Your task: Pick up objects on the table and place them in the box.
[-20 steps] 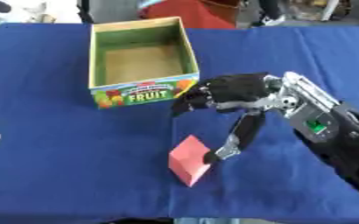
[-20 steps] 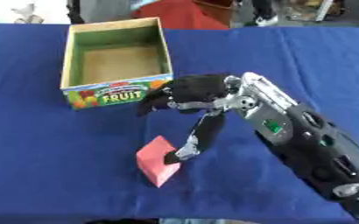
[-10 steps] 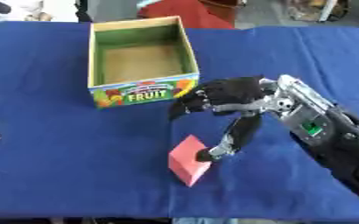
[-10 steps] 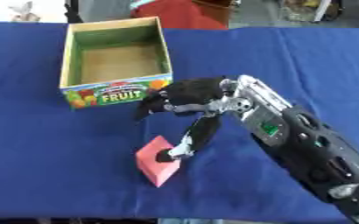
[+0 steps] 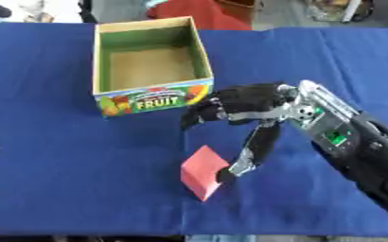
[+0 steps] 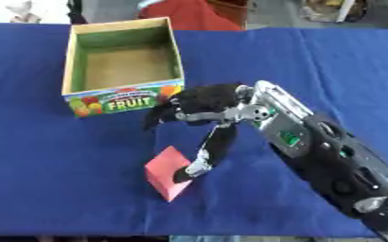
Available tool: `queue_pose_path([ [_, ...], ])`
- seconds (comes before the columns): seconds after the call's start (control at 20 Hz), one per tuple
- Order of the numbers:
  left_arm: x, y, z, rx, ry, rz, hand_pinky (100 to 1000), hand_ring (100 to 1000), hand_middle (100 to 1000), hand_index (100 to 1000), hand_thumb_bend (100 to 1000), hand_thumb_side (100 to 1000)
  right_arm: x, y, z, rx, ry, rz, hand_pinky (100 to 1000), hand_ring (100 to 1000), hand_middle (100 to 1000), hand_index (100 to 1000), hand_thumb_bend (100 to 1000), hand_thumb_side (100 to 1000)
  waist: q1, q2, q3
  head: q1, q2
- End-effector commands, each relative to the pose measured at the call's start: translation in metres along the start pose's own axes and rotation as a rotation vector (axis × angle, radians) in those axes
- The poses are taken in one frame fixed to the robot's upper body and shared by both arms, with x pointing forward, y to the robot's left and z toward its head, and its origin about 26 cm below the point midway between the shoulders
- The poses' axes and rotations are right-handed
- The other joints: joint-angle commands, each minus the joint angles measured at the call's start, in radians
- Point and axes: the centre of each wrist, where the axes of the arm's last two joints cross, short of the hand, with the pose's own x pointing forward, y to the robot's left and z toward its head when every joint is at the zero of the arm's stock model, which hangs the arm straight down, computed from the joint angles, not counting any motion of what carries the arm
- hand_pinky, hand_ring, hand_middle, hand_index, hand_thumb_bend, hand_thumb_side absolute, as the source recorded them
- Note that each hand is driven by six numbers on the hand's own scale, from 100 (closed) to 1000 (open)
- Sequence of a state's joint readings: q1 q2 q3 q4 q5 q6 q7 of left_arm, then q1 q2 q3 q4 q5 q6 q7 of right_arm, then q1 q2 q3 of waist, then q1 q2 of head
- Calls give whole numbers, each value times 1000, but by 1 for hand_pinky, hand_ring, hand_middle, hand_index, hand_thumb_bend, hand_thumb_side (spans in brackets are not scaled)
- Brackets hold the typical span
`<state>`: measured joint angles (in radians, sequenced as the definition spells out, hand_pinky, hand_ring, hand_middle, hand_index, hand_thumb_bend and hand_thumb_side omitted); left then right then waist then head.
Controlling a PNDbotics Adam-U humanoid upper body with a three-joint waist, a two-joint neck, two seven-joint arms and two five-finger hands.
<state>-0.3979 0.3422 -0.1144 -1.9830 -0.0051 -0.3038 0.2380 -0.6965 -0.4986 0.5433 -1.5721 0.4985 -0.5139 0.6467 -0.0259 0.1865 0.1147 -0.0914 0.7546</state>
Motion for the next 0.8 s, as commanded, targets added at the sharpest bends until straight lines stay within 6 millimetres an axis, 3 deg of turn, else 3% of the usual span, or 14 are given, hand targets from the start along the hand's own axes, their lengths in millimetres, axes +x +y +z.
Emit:
queue_pose_path([
  [0.05,6,3,-6,-18,-32,-10,551,797,810,842,100,871,-1,-12,7,239,-152,189,917,882,890,951,539,721,3,-11,0,-1,-2],
  [0.6,6,3,-8,-19,-41,-8,550,798,811,843,100,871,-4,-4,0,308,-151,212,928,889,894,956,508,670,1,-3,7,-6,-18],
  [0.8,6,3,-8,-20,-42,-8,550,798,812,843,100,871,-5,0,-1,317,-161,213,919,887,902,961,449,621,1,1,9,-7,-21],
])
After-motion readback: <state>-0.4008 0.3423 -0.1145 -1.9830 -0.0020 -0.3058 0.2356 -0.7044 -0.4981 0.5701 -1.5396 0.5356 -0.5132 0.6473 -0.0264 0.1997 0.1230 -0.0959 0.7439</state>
